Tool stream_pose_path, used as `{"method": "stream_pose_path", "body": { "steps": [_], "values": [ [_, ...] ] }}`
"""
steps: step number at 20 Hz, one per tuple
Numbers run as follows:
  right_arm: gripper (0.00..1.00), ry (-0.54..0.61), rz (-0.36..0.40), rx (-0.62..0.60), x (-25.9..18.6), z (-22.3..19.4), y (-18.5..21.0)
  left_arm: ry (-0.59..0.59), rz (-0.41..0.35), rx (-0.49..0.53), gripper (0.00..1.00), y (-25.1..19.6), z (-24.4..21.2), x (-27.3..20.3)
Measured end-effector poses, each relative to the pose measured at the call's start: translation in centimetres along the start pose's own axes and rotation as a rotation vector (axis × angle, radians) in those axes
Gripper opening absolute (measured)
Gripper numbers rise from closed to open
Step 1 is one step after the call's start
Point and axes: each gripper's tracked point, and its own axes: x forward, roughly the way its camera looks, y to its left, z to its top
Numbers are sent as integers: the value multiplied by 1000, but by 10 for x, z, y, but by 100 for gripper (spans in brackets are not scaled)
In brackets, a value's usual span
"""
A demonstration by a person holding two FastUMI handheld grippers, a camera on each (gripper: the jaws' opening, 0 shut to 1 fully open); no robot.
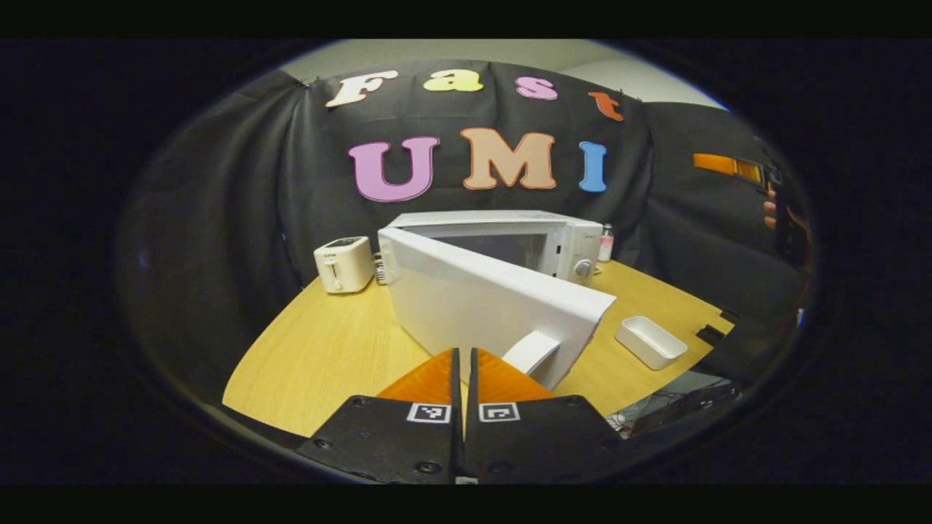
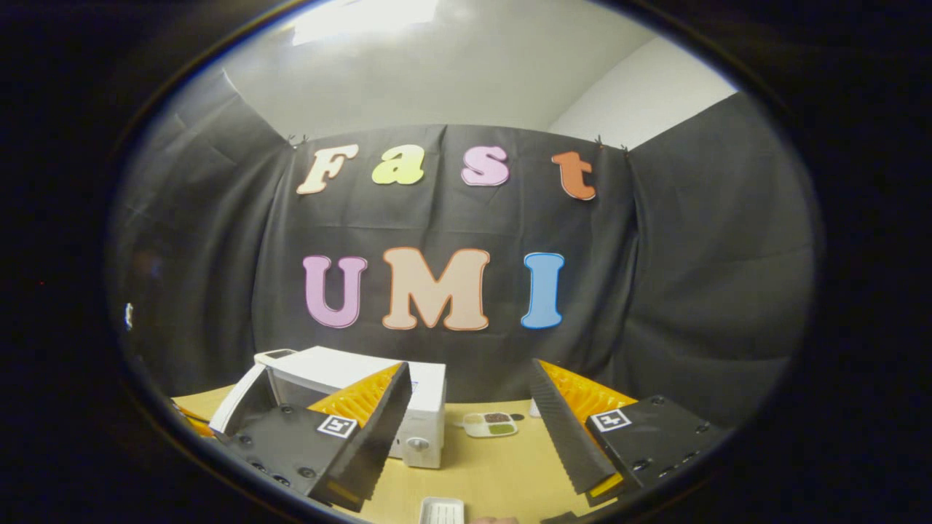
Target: Open the microwave oven with the left hand, put the food in, and close the microwave oven.
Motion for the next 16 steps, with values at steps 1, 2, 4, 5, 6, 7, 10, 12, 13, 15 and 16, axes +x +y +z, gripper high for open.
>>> {"method": "stream_pose_path", "body": {
  "steps": [1,2,4,5,6,7,10,12,13,15,16],
  "values": [
    [92,-6,-4,-10,-1,3,-3,-3,-6,2,0,-3,2,4],
    [92,-16,-7,-19,-3,8,-6,-7,-13,4,0,-7,4,7],
    [92,-32,-9,-36,-5,16,-10,-16,-25,10,0,-13,10,14],
    [99,-35,-8,-44,-5,18,-10,-19,-29,11,0,-16,11,16],
    [99,-36,-8,-49,-6,20,-12,-21,-33,12,0,-19,13,19],
    [99,-34,-9,-48,-7,21,-14,-23,-37,11,0,-22,14,23],
    [96,-39,-13,-32,-9,26,-19,-32,-53,12,0,-32,20,33],
    [96,-47,-18,-37,-8,30,-23,-51,-60,17,0,-40,29,40],
    [96,-48,-22,-38,-8,32,-25,-61,-66,22,0,-44,33,45],
    [96,-48,-23,-37,-9,33,-27,-72,-77,25,0,-52,40,55],
    [96,-46,-22,-38,-9,32,-28,-77,-83,22,0,-56,43,60]
  ]
}}
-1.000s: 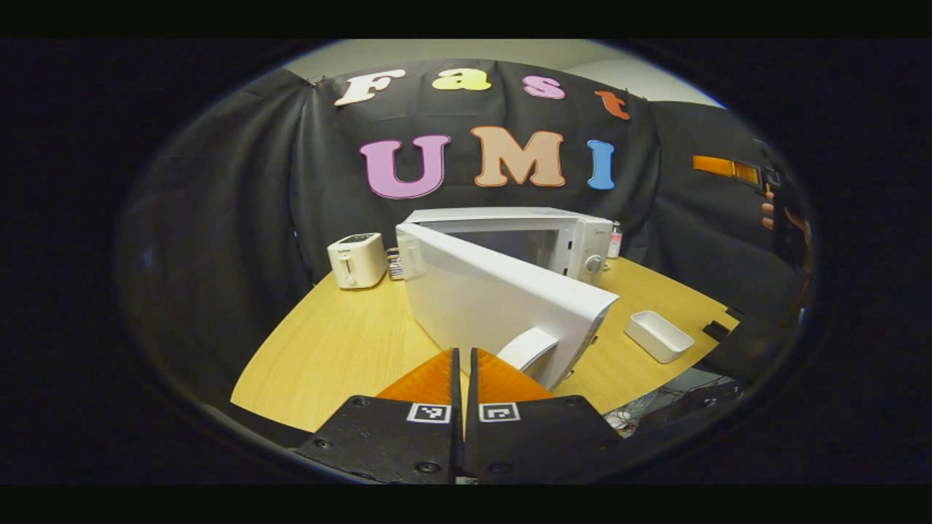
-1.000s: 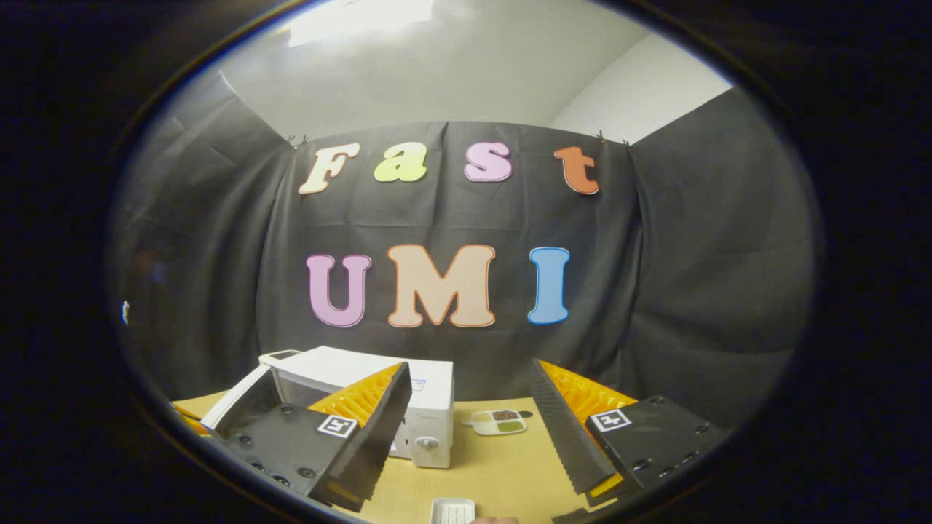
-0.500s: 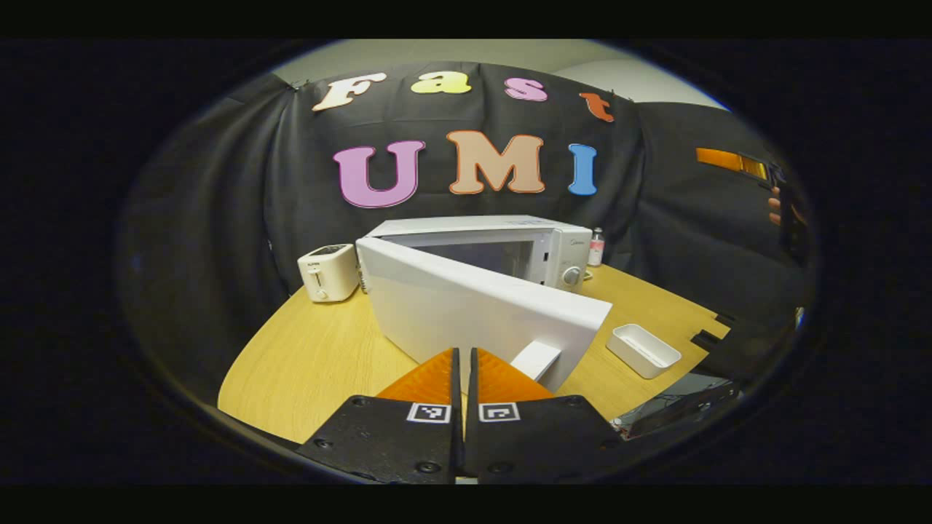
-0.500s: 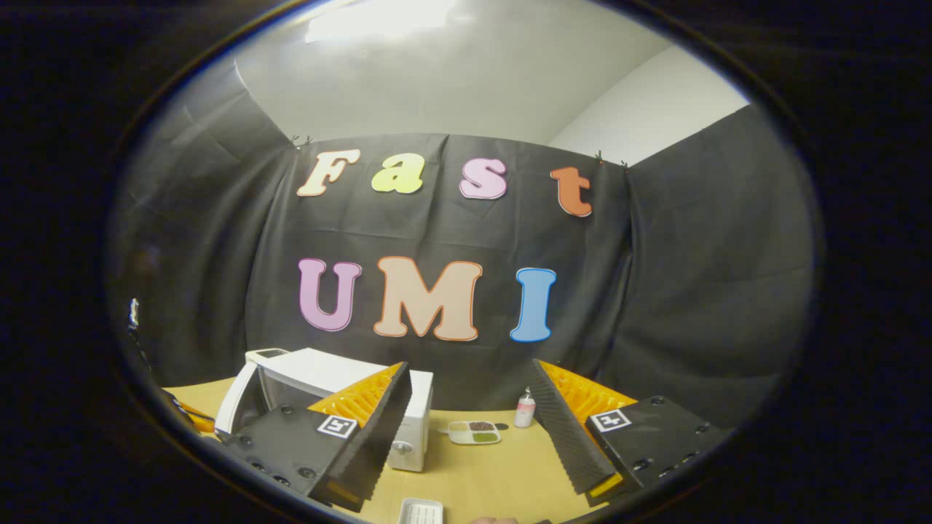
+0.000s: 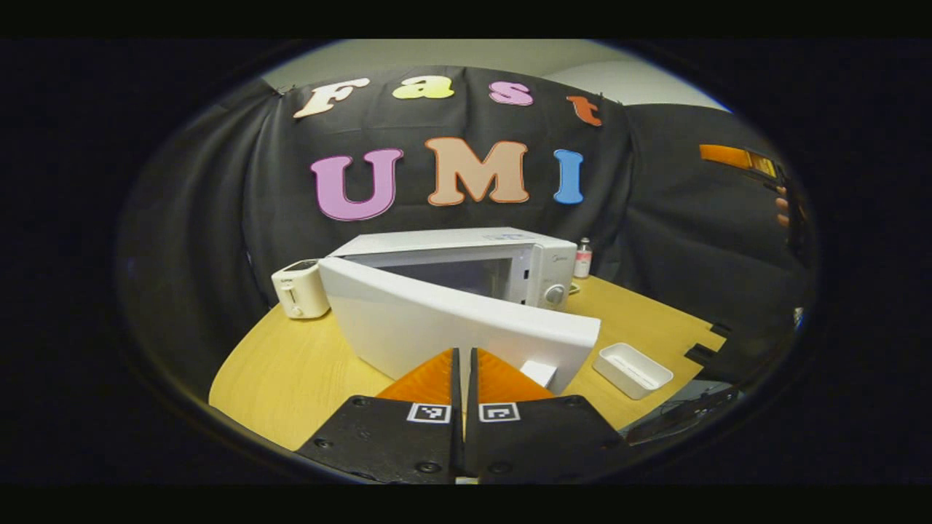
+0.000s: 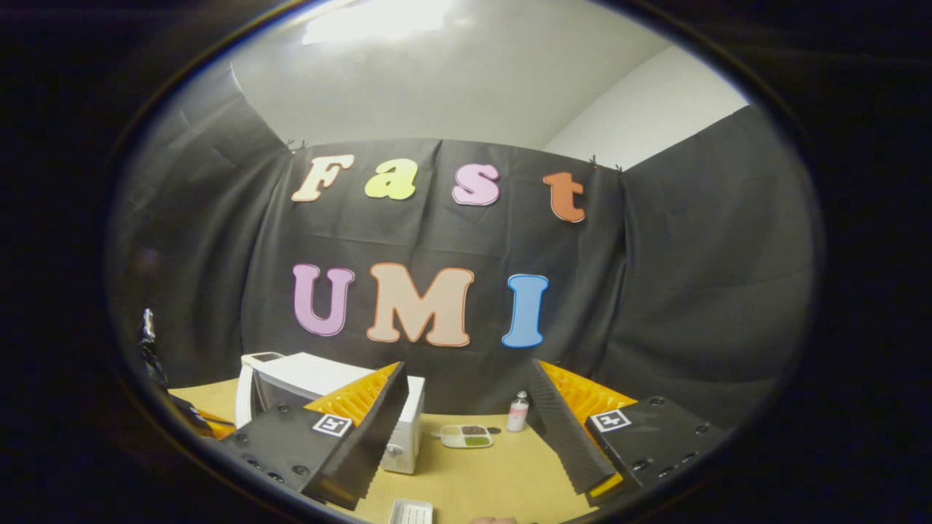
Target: Open the microwave oven with the left hand, put the food in, and close the microwave oven.
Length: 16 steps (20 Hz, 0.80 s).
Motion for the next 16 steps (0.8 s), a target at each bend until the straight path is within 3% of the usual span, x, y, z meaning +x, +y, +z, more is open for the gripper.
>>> {"method": "stream_pose_path", "body": {
  "steps": [6,7,16],
  "values": [
    [96,18,10,-29,-3,-3,-2,-12,-6,-59,0,-14,8,37],
    [100,19,12,-36,-3,-3,-1,-13,-12,-62,0,-18,9,45],
    [96,37,10,-61,-5,-1,-7,-34,-13,-25,0,-33,26,110]
  ]
}}
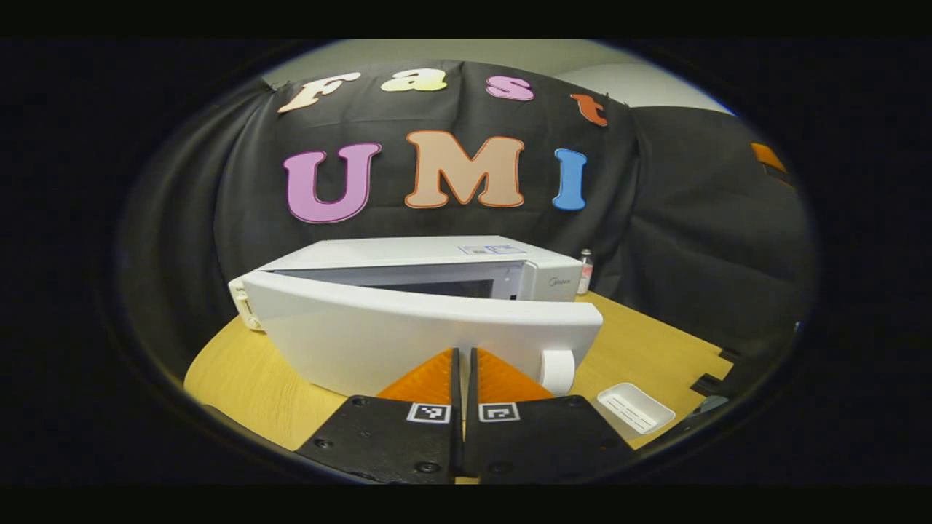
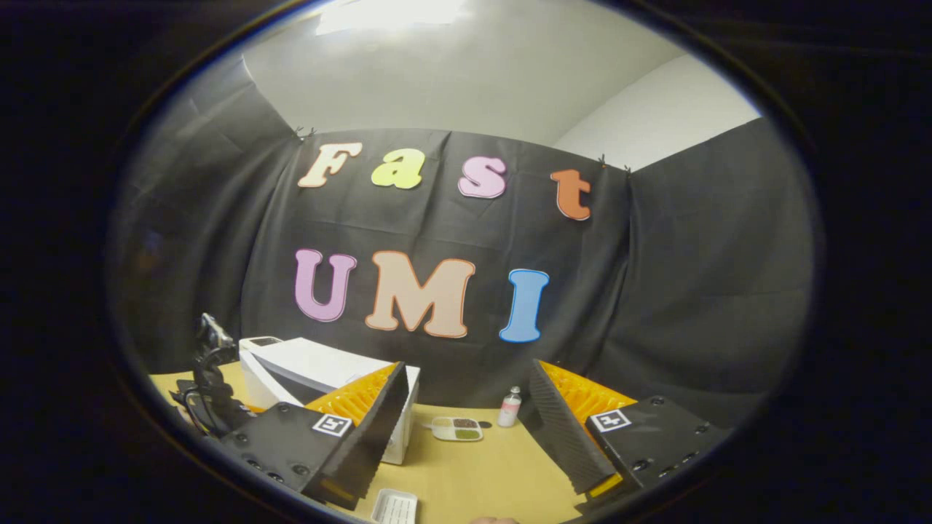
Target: Open the microwave oven with the left hand, put the food in, and close the microwave oven.
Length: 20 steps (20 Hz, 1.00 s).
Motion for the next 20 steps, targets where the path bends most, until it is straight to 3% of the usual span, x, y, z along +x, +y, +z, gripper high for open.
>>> {"method": "stream_pose_path", "body": {
  "steps": [10,11,20],
  "values": [
    [96,4,-16,-26,2,7,-14,-13,4,23,0,0,18,61],
    [100,4,-15,-27,2,8,-13,-11,5,22,0,0,19,65],
    [96,19,9,-46,4,1,-3,5,15,42,0,-2,20,84]
  ]
}}
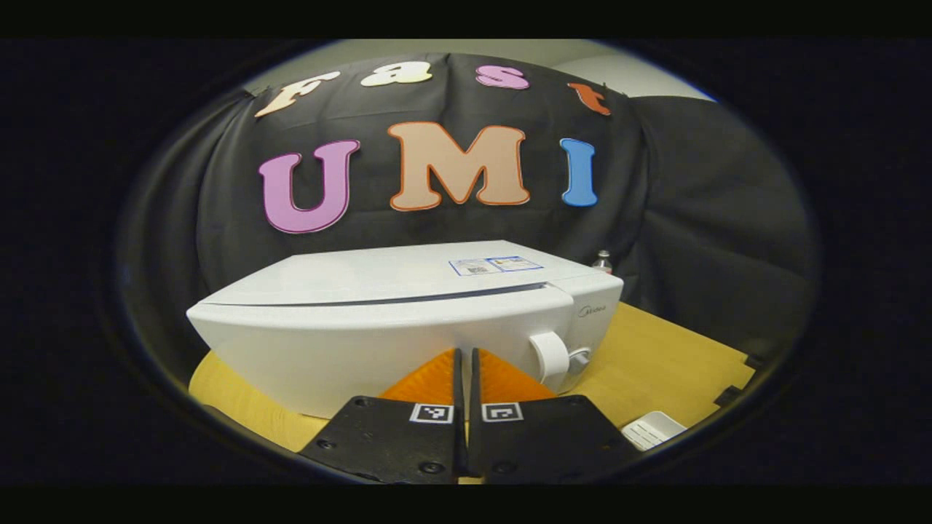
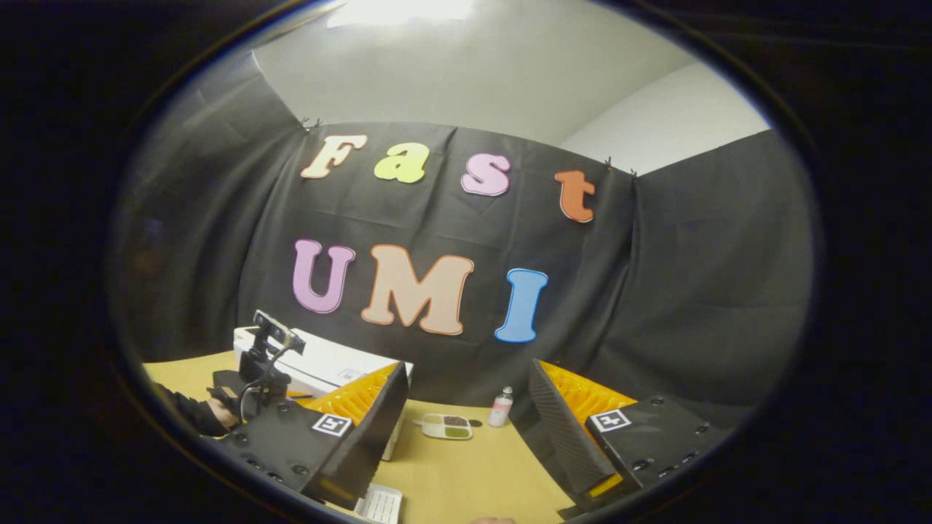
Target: Open the microwave oven with the left hand, put the food in, and close the microwave oven.
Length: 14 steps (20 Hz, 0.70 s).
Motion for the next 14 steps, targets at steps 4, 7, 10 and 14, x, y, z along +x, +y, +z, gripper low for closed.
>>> {"method": "stream_pose_path", "body": {
  "steps": [4,7,10,14],
  "values": [
    [96,-4,3,4,4,2,2,-21,16,-10,0,4,3,3],
    [97,5,-2,22,4,-1,3,-29,31,-13,1,8,3,5],
    [97,14,4,39,3,-4,8,-2,31,-37,1,11,-1,12],
    [100,11,2,25,-4,-4,9,11,24,-38,1,10,1,12]
  ]
}}
